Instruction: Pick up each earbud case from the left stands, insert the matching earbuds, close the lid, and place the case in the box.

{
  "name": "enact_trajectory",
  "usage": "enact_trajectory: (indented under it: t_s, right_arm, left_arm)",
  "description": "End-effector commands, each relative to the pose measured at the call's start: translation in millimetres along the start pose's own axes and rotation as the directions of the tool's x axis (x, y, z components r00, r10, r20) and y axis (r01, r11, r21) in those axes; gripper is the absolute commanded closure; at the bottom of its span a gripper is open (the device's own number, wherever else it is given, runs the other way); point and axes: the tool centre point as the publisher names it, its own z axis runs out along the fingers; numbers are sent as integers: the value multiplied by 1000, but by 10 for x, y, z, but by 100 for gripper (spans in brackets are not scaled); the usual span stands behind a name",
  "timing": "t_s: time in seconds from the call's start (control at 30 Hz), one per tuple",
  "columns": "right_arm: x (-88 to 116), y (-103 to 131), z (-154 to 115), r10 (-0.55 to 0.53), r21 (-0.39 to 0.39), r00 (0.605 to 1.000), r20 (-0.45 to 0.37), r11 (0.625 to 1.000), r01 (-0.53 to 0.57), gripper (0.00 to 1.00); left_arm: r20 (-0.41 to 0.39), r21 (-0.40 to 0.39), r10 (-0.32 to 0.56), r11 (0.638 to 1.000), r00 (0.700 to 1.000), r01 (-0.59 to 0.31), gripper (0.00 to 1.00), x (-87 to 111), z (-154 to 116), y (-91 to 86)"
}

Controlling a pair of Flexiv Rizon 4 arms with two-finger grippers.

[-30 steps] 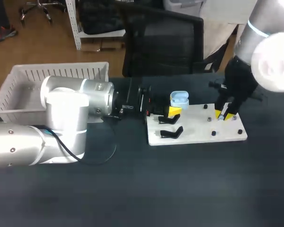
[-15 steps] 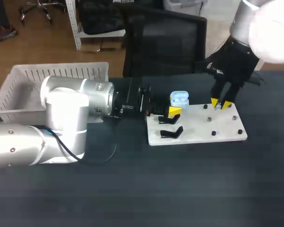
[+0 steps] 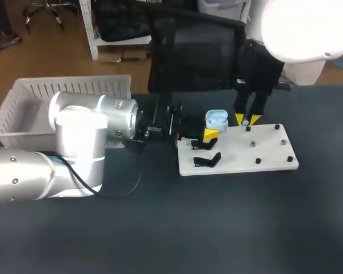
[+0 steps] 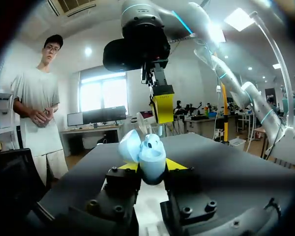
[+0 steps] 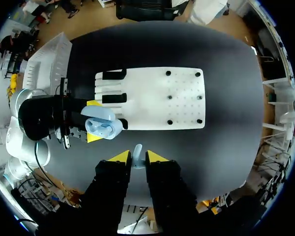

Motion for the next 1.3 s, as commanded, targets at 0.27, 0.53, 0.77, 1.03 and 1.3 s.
enact_trajectory:
  t_s: [0.27,0.53,0.77,1.03,1.3]
  right_arm:
    - [16,-5,-3,1,0,1000,3,1000,-1,100]
    - [62,142,-216,-109,62,993,37,992,106,100]
    - [106,320,-261,-249,139,968,42,961,241,100]
    - [72,405,-179,-349,176,937,32,924,338,100]
    - [23,469,-182,-386,176,922,9,909,379,100]
  left_arm:
    - [2,-7,4,1000,1000,-4,100,5,4,-17]
    - [2,-7,4,1000,1000,-4,100,5,4,-17]
    - [2,-7,4,1000,1000,-4,100,5,4,-17]
    - [2,-7,4,1000,1000,-4,100,5,4,-17]
    - [2,-7,4,1000,1000,-4,100,5,4,-17]
